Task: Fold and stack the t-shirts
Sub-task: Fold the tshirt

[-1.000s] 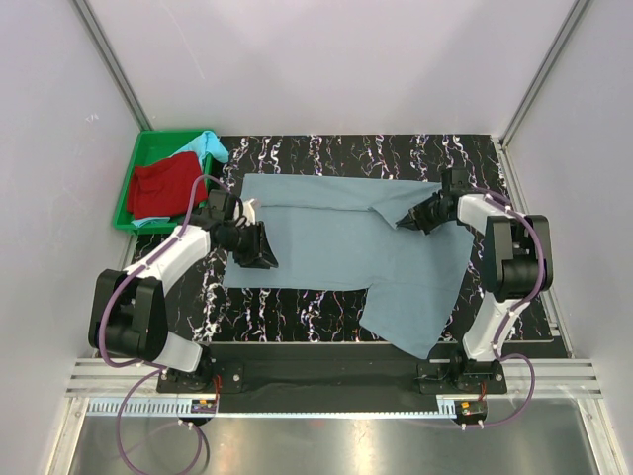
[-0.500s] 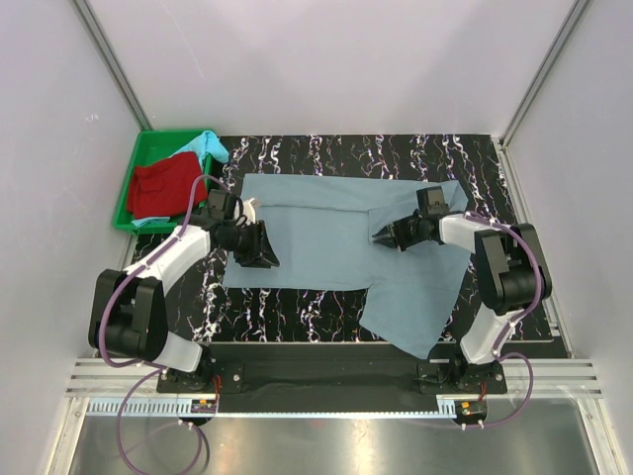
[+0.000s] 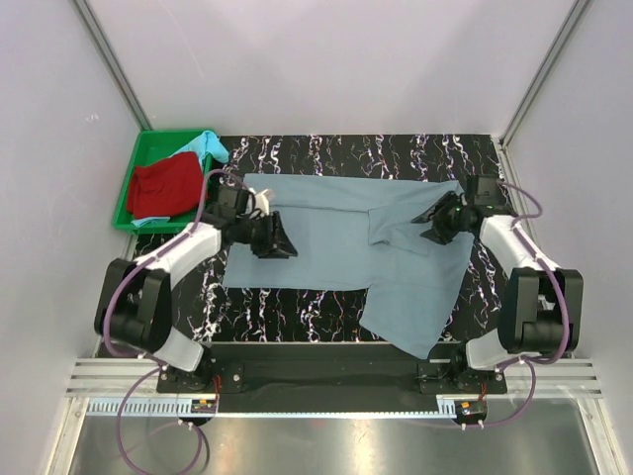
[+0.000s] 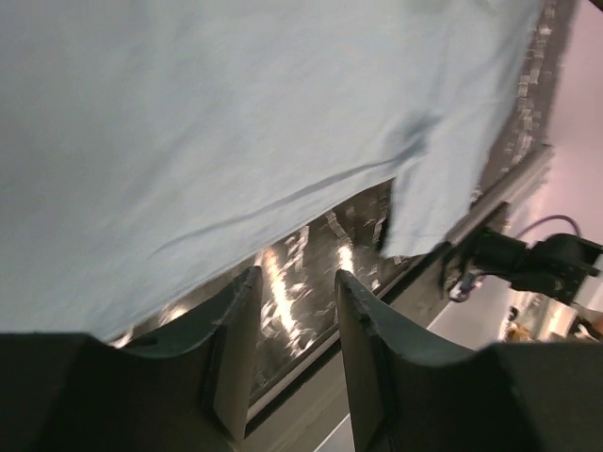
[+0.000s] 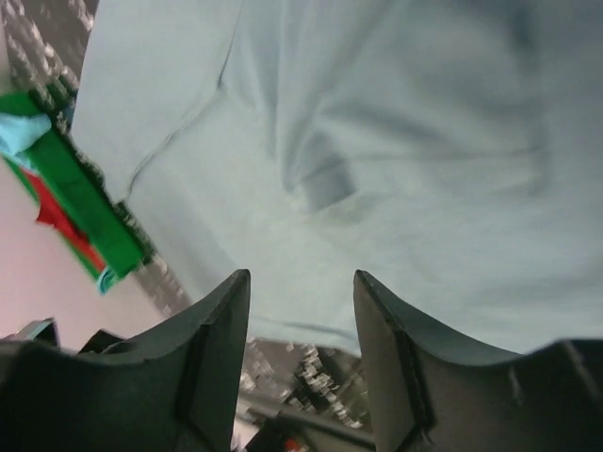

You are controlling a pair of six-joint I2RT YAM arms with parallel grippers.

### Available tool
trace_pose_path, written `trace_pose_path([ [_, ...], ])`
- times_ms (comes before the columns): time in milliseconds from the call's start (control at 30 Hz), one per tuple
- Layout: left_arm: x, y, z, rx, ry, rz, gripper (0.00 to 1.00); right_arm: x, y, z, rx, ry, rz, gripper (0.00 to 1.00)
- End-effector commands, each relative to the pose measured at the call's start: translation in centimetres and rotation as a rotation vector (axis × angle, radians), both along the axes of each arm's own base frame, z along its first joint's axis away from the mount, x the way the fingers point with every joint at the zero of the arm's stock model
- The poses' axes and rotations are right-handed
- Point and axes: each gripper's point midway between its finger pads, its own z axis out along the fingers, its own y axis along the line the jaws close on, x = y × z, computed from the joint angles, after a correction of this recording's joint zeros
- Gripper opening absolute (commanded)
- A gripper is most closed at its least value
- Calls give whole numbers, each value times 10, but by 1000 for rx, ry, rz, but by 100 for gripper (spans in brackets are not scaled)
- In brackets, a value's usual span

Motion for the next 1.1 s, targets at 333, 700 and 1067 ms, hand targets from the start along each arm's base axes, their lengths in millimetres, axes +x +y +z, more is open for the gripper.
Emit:
trace_pose_path([
  [333, 72, -158, 31, -467, -38, 10, 42, -22, -68, -56, -330, 104, 141, 39],
  [700, 77, -191, 14, -454, 38, 26, 47, -26, -73, -91, -341, 171, 194, 39],
  [1067, 41, -158, 5, -285, 4, -55, 45, -13, -68, -94, -301, 162, 188, 31],
])
